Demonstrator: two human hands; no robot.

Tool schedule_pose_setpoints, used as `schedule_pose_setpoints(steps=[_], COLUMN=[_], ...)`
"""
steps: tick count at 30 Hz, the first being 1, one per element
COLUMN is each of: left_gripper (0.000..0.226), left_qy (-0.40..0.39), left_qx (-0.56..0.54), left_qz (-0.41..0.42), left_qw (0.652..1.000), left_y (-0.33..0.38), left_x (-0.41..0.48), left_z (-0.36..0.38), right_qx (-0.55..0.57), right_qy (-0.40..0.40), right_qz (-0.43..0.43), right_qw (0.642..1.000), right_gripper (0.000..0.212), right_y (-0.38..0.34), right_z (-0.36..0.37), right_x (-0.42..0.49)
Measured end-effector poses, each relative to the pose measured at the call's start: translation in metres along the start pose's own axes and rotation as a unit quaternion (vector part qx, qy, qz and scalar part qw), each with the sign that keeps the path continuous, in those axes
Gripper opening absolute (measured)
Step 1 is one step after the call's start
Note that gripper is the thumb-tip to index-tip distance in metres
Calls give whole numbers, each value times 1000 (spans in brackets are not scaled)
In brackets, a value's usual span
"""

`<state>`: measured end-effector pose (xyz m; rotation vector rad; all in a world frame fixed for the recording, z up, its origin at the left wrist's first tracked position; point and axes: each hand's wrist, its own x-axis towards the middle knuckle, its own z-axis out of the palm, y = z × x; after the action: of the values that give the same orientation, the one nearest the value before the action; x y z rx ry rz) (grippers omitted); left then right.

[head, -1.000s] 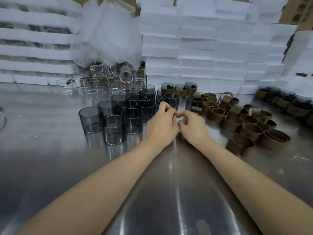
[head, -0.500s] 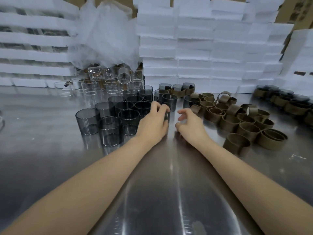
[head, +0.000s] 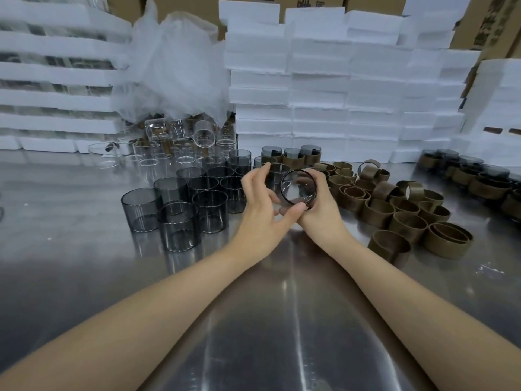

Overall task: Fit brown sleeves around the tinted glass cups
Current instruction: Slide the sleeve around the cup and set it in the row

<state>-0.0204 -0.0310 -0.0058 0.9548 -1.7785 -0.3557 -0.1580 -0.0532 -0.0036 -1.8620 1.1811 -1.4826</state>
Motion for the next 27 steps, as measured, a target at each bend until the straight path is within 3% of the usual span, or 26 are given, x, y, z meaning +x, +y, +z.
schedule_pose_setpoints(steps=[6,10,14,18,27], left_gripper=[52,58,48,34,6], left_qy=[-85,-68,-40,-24,2], left_qx=[-194,-227,-270,-277,-347], left_qz=[-148,-170,-201,-173,-199], left_qw=[966,956,941,945,916], left_y=[3,4,4,6,-1], left_x=[6,6,9,8,10], left_z=[-6,-8,-11,-10,-11], right_qx=[-31,6,27,25,-84], right_qy=[-24,-42,-44,-46,-95], right_qz=[-30,-9,-14,-14,-96], right_qw=[999,999,999,999,987], right_gripper=[73,79,78,73,76], right_y=[-1,-1,-1,-2,0], right_z=[0,3,3,2,-5], right_x=[-2,-3,-2,0,-1])
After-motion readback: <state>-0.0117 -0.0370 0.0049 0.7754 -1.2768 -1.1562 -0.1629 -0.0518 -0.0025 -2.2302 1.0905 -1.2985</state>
